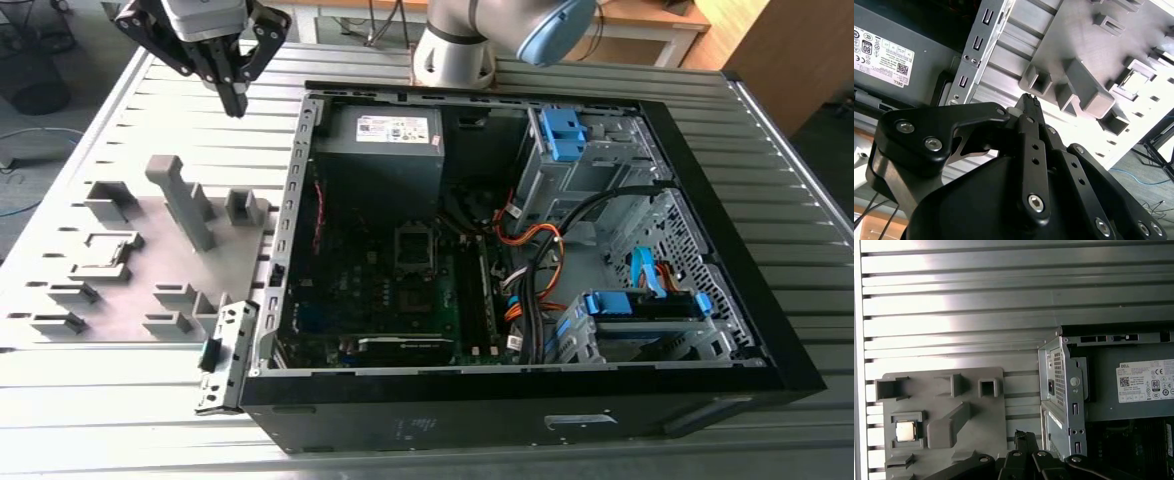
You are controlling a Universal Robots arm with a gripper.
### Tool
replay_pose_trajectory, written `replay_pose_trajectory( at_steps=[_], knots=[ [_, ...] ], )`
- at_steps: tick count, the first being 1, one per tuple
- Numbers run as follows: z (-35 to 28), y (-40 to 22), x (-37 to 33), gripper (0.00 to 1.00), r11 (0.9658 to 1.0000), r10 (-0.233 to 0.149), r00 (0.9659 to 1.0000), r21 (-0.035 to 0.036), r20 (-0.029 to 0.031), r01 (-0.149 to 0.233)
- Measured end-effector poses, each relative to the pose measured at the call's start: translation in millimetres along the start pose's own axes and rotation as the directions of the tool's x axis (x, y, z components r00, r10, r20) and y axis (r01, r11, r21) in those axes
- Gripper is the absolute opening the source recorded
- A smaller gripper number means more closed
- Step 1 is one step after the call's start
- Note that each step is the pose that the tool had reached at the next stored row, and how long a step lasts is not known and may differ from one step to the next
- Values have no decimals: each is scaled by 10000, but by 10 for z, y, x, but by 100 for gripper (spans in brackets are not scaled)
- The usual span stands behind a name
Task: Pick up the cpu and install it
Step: 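Reach for the cpu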
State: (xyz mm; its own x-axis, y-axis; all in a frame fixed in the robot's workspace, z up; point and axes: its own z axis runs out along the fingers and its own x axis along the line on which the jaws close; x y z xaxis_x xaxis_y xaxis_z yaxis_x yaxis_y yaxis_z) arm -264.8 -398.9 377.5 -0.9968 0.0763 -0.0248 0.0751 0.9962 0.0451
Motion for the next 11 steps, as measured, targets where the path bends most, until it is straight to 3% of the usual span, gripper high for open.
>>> replay_pose_trajectory(
  at_steps=[11],
  knots=[
    [0, 0, 1, 11, 10000, 0, 10000, 1, -1, 0]
  ],
)
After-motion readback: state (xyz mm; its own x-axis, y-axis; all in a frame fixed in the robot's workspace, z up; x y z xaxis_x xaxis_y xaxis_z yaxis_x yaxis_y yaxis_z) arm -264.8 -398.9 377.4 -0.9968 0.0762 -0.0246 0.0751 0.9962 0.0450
